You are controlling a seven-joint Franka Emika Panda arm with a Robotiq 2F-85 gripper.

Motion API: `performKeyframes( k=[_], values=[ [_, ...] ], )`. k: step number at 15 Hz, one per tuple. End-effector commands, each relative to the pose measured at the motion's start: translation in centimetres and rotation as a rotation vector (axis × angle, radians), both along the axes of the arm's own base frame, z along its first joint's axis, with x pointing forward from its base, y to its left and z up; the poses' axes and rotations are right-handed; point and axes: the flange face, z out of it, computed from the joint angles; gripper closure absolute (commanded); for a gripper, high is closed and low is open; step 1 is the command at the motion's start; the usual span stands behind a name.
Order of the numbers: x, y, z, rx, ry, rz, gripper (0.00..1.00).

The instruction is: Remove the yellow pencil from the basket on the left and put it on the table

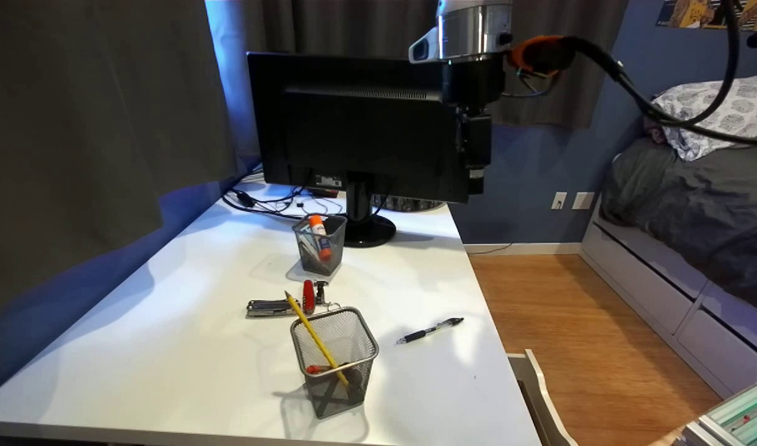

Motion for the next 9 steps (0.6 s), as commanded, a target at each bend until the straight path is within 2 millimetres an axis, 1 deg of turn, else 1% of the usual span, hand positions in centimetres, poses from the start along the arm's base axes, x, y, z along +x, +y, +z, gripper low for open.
performKeyframes(
  k=[1,4,7,9],
  values=[
    [1.4,4.5,-0.6,0.108,-0.066,0.083,0.0],
    [1.5,8.1,-1.9,0.215,-0.056,0.128,0.0],
    [1.0,11.2,-3.6,0.299,-0.001,0.174,0.0],
    [0.4,13.1,-4.7,0.372,0.037,0.235,0.0]
  ],
)
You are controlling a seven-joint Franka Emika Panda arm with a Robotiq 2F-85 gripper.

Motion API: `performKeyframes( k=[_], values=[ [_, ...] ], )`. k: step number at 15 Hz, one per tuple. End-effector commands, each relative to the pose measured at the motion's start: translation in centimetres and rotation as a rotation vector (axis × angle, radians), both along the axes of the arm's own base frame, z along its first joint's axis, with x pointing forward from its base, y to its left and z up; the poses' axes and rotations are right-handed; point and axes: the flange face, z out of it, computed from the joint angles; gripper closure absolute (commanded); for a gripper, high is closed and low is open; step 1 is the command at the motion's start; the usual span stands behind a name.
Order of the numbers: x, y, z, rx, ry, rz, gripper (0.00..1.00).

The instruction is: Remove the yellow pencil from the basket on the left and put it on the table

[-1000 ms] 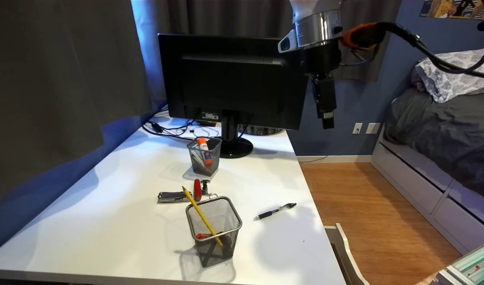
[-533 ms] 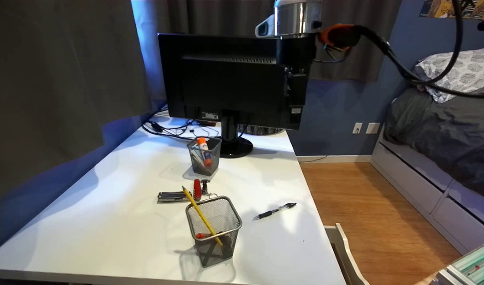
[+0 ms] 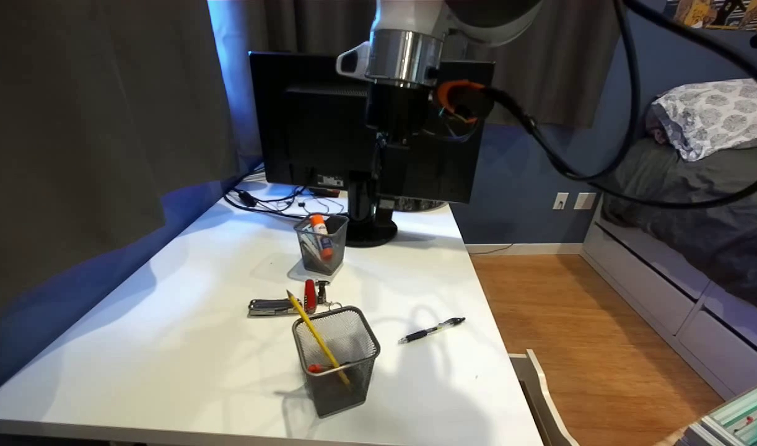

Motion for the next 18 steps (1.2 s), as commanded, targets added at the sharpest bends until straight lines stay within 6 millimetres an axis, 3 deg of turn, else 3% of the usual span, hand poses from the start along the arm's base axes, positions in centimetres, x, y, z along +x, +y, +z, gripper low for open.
performKeyframes(
  k=[1,4,5,11,18],
  values=[
    [0.0,3.8,-1.8,0.13,0.062,0.111,0.0],
    [-0.7,5.6,-3.1,0.206,0.063,0.217,0.0],
    [-1.1,4.4,-2.6,0.134,0.046,0.168,0.0],
    [-1.3,5.2,-3.9,0.164,0.0,0.164,0.0],
    [-1.7,6.2,-7.2,0.219,0.021,-0.062,0.0]
  ],
)
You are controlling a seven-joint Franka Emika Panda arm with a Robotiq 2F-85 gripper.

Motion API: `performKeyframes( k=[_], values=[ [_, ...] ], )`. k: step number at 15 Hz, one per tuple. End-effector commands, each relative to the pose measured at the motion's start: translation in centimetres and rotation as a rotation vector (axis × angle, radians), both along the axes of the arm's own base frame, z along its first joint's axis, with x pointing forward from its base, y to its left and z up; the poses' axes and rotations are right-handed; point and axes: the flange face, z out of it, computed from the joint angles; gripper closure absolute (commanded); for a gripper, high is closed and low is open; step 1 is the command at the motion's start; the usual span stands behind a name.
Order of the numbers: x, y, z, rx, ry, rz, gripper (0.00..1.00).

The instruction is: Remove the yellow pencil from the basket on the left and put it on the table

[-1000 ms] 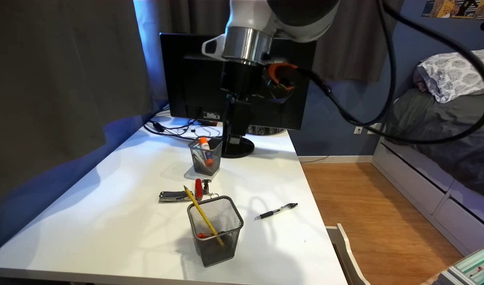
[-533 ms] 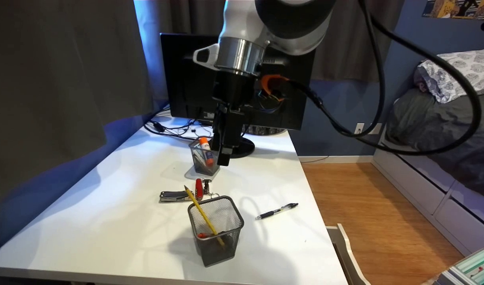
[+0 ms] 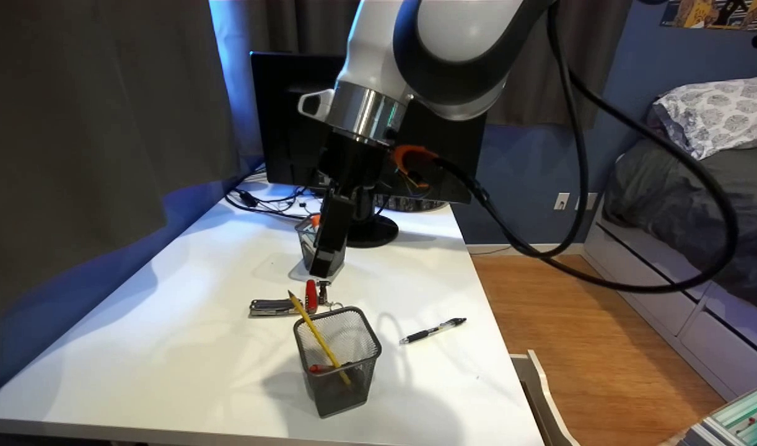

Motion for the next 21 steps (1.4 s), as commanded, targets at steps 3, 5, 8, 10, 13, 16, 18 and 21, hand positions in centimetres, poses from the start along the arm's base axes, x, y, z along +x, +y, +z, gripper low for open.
performKeyframes(
  k=[3,5,8,10,13,16,18,21],
  values=[
    [0.1,0.6,-3.2,0.027,0.044,-0.151,0.0],
    [0.4,0.9,-3.9,0.061,0.051,-0.175,0.0],
    [0.5,1.3,-4.8,0.122,0.056,-0.187,0.0],
    [0.4,1.4,-5.4,0.155,0.059,-0.187,0.0],
    [0.1,1.6,-6.1,0.182,0.077,-0.193,0.02],
    [0.0,1.3,-6.5,0.193,0.09,-0.204,0.32],
    [0.2,1.1,-6.7,0.199,0.095,-0.214,0.47],
    [0.4,0.9,-6.8,0.206,0.1,-0.22,0.61]
  ],
)
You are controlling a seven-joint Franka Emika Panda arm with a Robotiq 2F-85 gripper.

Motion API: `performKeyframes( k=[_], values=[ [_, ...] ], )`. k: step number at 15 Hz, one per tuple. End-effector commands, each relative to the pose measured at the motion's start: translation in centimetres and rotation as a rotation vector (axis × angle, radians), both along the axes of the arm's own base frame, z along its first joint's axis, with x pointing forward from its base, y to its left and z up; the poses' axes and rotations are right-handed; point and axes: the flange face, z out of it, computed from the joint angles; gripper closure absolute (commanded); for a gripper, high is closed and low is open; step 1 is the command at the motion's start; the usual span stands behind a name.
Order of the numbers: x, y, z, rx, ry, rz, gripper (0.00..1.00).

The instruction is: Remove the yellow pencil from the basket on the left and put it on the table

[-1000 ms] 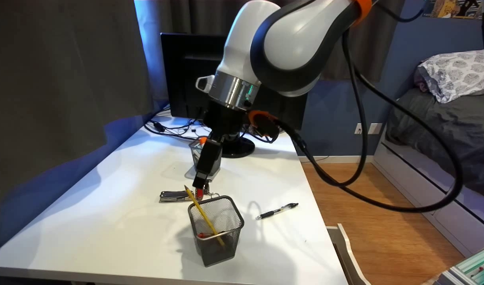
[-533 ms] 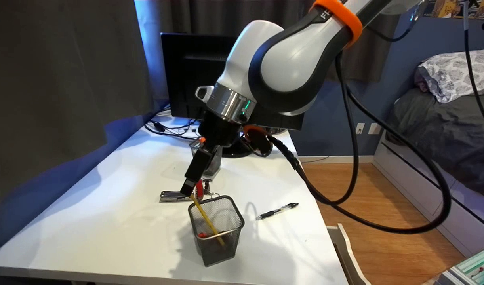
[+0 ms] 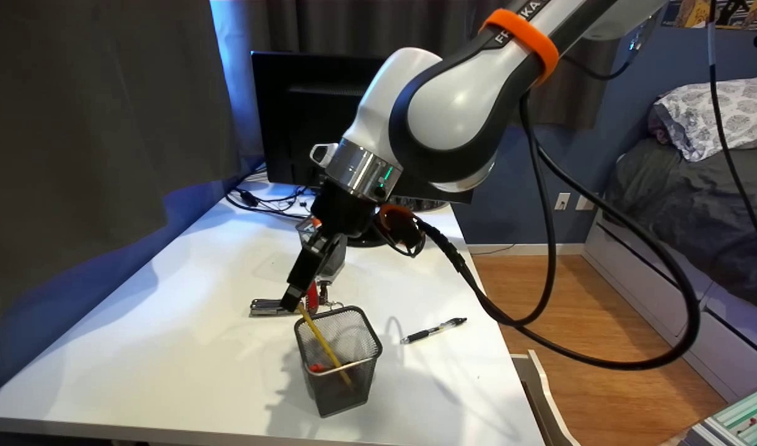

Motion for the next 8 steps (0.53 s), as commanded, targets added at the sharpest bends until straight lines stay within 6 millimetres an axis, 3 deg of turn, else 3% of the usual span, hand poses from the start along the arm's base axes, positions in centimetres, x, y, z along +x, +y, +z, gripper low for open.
performKeyframes(
  k=[1,5,8],
  values=[
    [0.27,0.11,-0.25,0.032,0.007,-0.011,0.68],
    [0.33,-0.03,-0.35,0.027,0.013,-0.013,0.99],
    [0.25,0.0,-0.02,0.023,0.011,-0.012,0.98]
  ],
)
